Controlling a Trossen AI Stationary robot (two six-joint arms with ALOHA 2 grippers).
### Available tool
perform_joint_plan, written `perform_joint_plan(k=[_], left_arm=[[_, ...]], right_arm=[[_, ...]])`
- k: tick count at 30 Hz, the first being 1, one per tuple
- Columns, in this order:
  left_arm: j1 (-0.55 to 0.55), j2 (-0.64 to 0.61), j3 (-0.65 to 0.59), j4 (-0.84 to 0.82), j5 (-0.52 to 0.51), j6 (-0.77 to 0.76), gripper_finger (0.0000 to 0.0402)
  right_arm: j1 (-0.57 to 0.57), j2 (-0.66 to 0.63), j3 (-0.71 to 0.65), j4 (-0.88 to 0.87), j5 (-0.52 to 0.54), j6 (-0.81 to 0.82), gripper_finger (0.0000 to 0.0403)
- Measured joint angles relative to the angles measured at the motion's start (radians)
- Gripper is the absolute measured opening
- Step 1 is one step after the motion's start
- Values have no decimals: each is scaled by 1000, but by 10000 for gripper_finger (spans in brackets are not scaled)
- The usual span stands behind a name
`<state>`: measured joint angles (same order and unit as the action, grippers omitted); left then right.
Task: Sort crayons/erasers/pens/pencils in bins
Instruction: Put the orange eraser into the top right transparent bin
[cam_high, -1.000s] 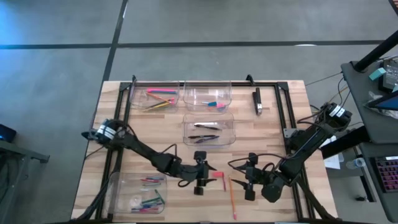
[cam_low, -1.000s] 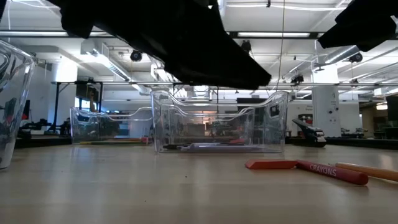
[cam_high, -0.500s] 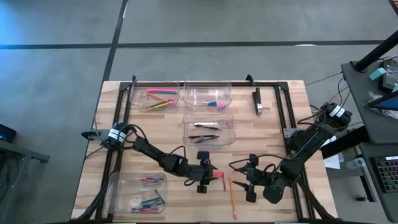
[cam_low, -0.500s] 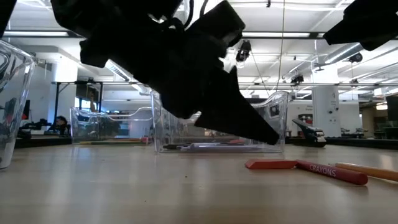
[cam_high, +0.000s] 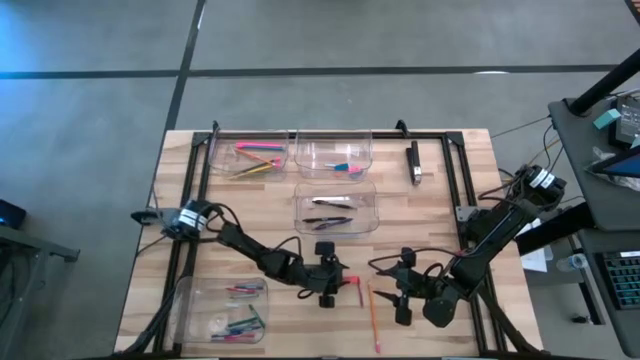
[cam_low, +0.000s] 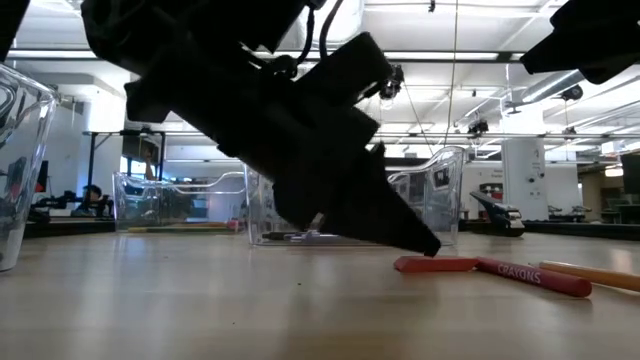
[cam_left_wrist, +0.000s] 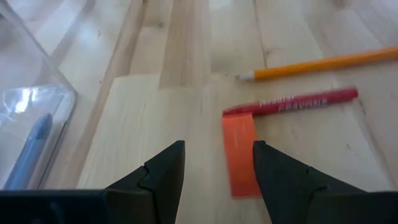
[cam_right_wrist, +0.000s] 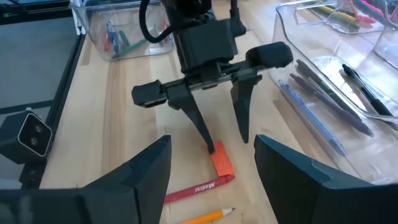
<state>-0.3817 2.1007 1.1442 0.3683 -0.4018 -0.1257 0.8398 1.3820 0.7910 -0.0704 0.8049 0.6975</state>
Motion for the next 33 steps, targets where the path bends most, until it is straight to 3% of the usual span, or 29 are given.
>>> perform_joint_plan(k=[26,33], left_arm=[[-18,21,4,-55,82,-29,172],[-19,22,13,-62,98,9,105]], right_arm=[[0,1,0,-7,0,0,219],[0,1,0,-8,0,-1,219]])
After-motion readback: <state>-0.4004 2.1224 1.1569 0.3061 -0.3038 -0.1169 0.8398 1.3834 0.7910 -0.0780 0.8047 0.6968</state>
